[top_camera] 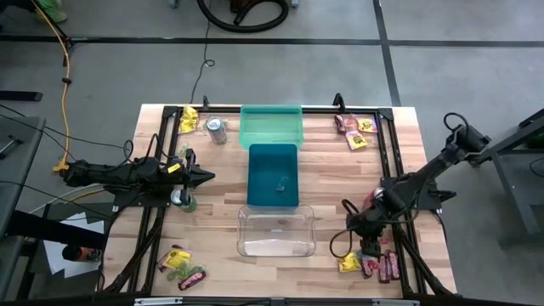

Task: Sort candy
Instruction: Put the blue candy into the blue bin

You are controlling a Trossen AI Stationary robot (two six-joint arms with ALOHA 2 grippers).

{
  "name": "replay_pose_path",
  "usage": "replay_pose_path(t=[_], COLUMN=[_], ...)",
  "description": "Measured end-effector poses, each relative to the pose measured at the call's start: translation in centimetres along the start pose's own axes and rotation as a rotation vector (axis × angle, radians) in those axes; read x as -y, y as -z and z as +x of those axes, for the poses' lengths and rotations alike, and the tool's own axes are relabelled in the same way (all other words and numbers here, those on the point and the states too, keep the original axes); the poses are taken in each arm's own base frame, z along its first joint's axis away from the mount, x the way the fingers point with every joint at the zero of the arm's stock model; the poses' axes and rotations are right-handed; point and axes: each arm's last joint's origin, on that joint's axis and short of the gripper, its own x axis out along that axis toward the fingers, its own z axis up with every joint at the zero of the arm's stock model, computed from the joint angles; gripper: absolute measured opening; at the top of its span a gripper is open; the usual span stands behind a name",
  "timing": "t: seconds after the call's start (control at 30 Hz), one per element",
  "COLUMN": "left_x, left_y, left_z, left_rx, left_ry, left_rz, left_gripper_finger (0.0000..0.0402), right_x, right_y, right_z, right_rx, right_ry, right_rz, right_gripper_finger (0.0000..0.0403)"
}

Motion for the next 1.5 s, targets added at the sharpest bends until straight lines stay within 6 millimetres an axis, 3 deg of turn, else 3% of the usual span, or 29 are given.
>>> replay_pose_path(t=[0.27, 0.47, 0.57, 0.67, 0.7, 0.77, 0.87, 0.97, 1.1, 1.2, 1.3, 1.5], left_x=[0.0, 0.0, 0.0, 0.0, 0.0, 0.0, 0.0, 0.0, 0.0, 0.0, 0.0, 0.0], left_y=[0.0, 0.0, 0.0, 0.0, 0.0, 0.0, 0.0, 0.0, 0.0, 0.0, 0.0, 0.0], left_z=[0.0, 0.0, 0.0, 0.0, 0.0, 0.0, 0.0, 0.0, 0.0, 0.0, 0.0, 0.0], left_rx=[0.0, 0.0, 0.0, 0.0, 0.0, 0.0, 0.0, 0.0, 0.0, 0.0, 0.0, 0.0], left_ry=[0.0, 0.0, 0.0, 0.0, 0.0, 0.0, 0.0, 0.0, 0.0, 0.0, 0.0, 0.0], left_rz=[0.0, 0.0, 0.0, 0.0, 0.0, 0.0, 0.0, 0.0, 0.0, 0.0, 0.0, 0.0], left_gripper_finger=[0.0, 0.0, 0.0, 0.0, 0.0, 0.0, 0.0, 0.0, 0.0, 0.0, 0.0, 0.0], right_x=[-0.8, -0.6, -0.8, -1.1, -1.2, -1.3, -1.6, -2.2, -2.8, -2.4, -1.2, 2.2], right_y=[0.0, -0.3, -0.5, -0.5, -0.6, -0.6, -0.7, -1.1, -2.7, -4.6, -6.9, -12.8], right_z=[2.5, 4.1, 4.3, 3.8, 3.5, 2.8, 1.0, -2.0, -7.0, -10.1, -11.8, -12.4], right_rx=[-0.012, -0.041, -0.028, -0.003, 0.006, 0.026, 0.074, 0.15, 0.417, 0.649, 0.762, 0.895], right_ry=[0.025, 0.072, 0.052, 0.016, 0.002, -0.025, -0.075, -0.132, -0.157, -0.047, 0.073, 0.182], right_rz=[-0.104, -0.071, -0.08, -0.092, -0.092, -0.079, -0.064, -0.094, -0.199, -0.283, -0.367, -0.424], right_gripper_finger=[0.0231, 0.0218, 0.0169, 0.0076, 0.004, 0.0015, 0.002, 0.0004, 0.0004, 0.0003, 0.0002, 0.0002])
